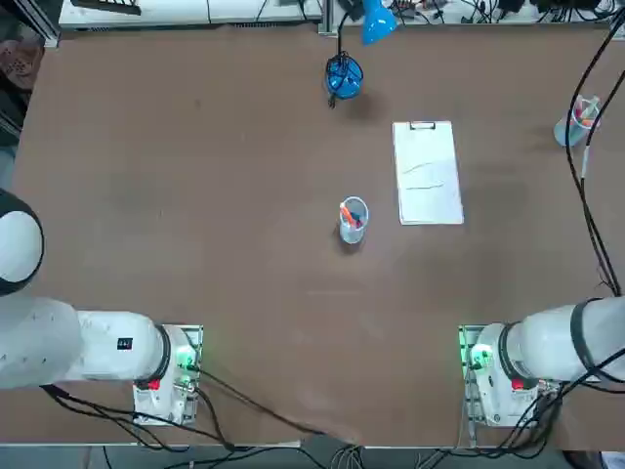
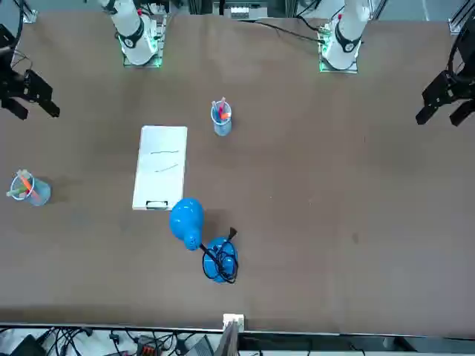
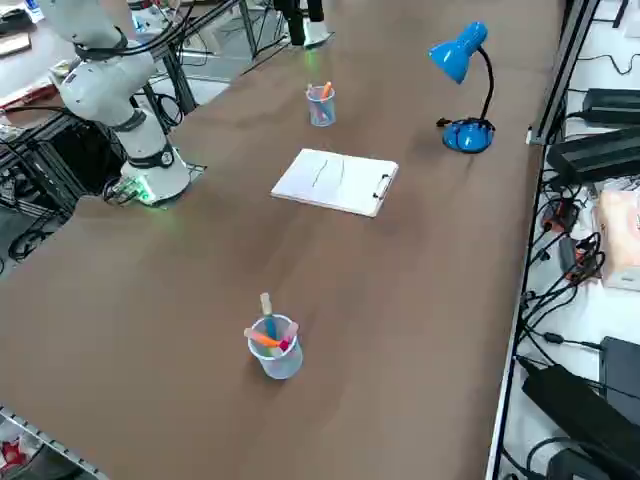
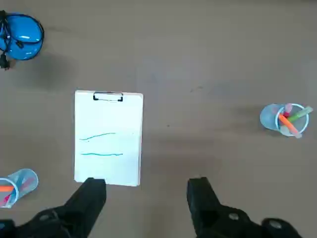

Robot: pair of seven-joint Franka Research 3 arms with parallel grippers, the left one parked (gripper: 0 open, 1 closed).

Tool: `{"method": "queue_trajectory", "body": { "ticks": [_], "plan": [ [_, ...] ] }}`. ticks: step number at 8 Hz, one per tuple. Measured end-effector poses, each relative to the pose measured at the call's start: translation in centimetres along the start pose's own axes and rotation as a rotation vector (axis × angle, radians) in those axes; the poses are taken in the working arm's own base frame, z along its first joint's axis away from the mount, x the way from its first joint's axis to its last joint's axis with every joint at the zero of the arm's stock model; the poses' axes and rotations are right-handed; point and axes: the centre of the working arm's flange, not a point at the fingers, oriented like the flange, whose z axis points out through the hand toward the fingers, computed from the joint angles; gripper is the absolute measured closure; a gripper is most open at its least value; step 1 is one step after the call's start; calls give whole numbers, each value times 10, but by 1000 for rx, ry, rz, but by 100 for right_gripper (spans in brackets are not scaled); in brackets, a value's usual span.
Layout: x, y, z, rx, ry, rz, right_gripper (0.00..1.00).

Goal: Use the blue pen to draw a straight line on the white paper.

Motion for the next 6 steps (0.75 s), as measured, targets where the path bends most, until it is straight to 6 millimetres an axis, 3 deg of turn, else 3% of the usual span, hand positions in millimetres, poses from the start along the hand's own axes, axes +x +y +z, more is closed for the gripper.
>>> {"method": "queue_trajectory", "body": {
  "ticks": [4,6],
  "plan": [
    [1,5,7,-1,-24,-6,0],
    [11,37,29,-5,-36,-55,0]
  ]
}}
